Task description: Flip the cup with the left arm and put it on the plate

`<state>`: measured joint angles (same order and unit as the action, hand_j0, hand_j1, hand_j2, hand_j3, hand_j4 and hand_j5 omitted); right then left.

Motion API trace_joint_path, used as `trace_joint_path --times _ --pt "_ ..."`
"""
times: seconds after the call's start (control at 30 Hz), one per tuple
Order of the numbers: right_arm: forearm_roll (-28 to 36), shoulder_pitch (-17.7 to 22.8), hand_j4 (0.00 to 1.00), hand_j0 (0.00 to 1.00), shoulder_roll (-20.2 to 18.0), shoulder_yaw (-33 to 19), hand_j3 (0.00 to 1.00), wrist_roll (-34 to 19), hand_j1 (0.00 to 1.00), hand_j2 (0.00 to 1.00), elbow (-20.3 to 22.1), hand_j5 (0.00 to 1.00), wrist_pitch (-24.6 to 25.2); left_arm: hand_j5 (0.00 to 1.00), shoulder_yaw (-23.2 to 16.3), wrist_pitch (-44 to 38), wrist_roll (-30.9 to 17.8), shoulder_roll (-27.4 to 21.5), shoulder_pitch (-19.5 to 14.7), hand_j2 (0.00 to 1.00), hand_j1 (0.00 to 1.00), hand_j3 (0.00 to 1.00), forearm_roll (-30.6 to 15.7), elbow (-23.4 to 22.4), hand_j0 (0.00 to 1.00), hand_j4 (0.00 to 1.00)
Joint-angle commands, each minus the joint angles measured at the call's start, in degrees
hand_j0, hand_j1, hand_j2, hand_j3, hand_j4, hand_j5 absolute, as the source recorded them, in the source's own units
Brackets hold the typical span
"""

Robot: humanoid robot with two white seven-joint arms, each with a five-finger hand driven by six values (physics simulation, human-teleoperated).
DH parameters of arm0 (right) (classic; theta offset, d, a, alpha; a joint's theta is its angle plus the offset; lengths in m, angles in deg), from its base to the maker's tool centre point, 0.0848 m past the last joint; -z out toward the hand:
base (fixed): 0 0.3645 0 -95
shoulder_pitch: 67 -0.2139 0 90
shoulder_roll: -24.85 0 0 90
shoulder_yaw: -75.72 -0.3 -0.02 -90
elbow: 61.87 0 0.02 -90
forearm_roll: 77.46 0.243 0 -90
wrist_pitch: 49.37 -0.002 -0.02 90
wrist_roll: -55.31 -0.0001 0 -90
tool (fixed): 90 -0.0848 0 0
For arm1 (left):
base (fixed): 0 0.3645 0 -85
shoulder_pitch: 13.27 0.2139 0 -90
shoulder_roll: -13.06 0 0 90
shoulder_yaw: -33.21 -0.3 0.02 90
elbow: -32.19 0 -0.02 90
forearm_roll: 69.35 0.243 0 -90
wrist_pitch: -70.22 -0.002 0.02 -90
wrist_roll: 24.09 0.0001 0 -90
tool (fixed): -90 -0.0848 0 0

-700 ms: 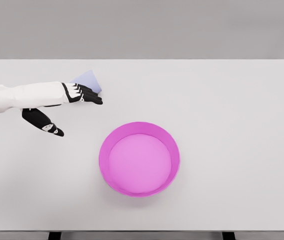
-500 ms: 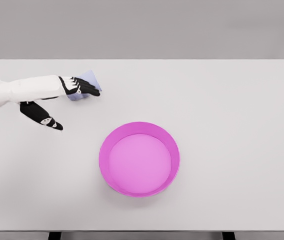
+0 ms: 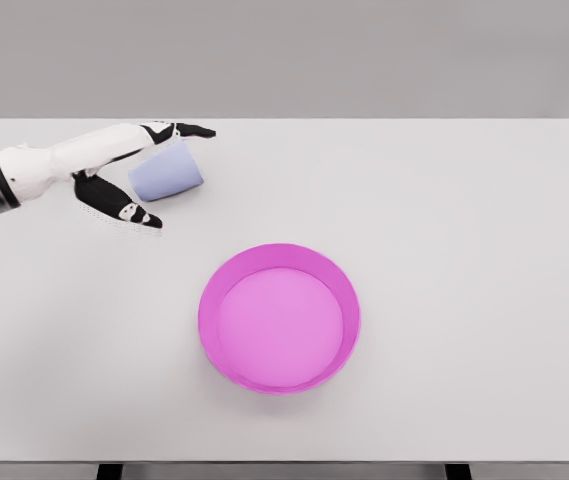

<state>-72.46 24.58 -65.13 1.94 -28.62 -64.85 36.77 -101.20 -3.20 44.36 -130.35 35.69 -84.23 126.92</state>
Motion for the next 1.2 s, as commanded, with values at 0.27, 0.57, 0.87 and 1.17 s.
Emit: trace_joint_path --times 0.27,0.57,0.87,1.17 --pt "-0.07 -0.09 1.0 1.0 -0.01 -0.04 1.0 0.0 1.0 1.0 -0.01 1.0 0.0 1.0 1.78 -18.77 9.51 8.94 0.35 1.0 1.0 1.0 -3.76 -8.6 1.0 1.0" --pt "0.01 0.0 1.0 1.0 -0.01 -0.04 1.0 0.0 1.0 1.0 -0.01 1.0 0.0 1.0 2.4 -26.5 8.55 11.4 1.41 1.0 1.0 1.0 8.9 -7.72 1.0 1.0" --pt "0.01 0.0 1.0 1.0 -0.01 0.04 1.0 0.0 1.0 1.0 -0.01 1.0 0.0 1.0 2.4 -26.42 8.63 18.43 0.97 1.0 1.0 1.0 8.37 -16.42 1.0 1.0" --pt "0.01 -0.09 1.0 1.0 -0.01 0.04 1.0 0.0 1.0 1.0 -0.01 1.0 0.0 1.0 1.87 -26.5 7.23 18.69 -0.79 1.0 1.0 1.0 8.55 -17.65 1.0 1.0"
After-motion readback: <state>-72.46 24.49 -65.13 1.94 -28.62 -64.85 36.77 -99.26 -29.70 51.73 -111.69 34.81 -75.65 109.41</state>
